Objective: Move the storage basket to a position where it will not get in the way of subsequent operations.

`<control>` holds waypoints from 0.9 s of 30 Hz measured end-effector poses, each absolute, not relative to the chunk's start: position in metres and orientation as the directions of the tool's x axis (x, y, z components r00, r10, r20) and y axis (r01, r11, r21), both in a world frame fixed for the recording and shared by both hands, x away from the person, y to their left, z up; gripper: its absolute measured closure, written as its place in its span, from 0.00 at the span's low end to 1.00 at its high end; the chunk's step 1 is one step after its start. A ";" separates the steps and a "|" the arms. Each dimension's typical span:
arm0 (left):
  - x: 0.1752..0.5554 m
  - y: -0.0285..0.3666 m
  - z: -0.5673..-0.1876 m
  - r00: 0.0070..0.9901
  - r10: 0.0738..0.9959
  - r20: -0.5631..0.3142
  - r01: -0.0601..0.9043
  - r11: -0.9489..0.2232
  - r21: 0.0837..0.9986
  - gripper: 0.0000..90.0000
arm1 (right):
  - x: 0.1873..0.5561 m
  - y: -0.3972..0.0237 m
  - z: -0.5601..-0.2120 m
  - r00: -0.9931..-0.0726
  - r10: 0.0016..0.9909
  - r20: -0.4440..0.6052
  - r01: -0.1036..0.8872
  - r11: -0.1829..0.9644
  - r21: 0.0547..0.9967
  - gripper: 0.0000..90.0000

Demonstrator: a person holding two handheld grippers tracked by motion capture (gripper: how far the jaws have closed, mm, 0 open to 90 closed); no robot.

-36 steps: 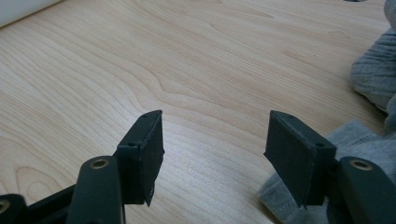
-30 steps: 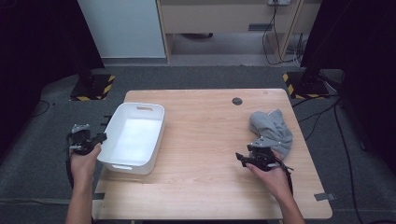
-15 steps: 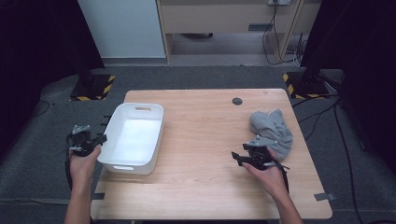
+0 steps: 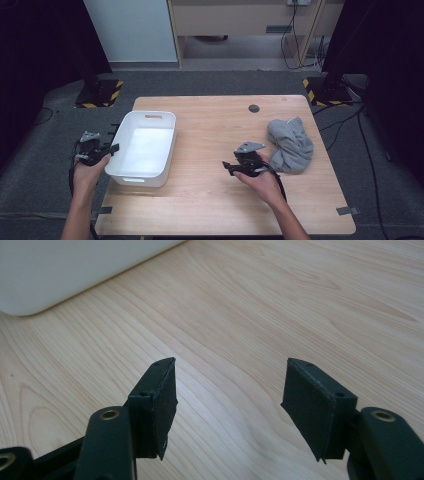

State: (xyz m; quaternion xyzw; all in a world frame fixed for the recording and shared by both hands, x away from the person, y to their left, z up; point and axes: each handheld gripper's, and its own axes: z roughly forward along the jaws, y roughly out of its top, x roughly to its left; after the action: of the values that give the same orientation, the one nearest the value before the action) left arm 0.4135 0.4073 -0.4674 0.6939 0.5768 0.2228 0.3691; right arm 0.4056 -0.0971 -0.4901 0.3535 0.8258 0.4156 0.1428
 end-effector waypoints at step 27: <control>0.420 0.418 -0.468 0.109 0.989 -0.102 0.644 0.009 0.765 0.94 | 0.410 -0.054 -0.489 -0.754 0.652 0.079 0.439 0.410 0.799 0.43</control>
State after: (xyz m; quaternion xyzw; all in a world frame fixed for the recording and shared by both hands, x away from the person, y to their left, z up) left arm 0.4204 0.4181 -0.4676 0.6588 0.6197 0.2484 0.3468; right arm 0.4104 -0.0539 -0.4891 0.3286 0.8305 0.4325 0.1233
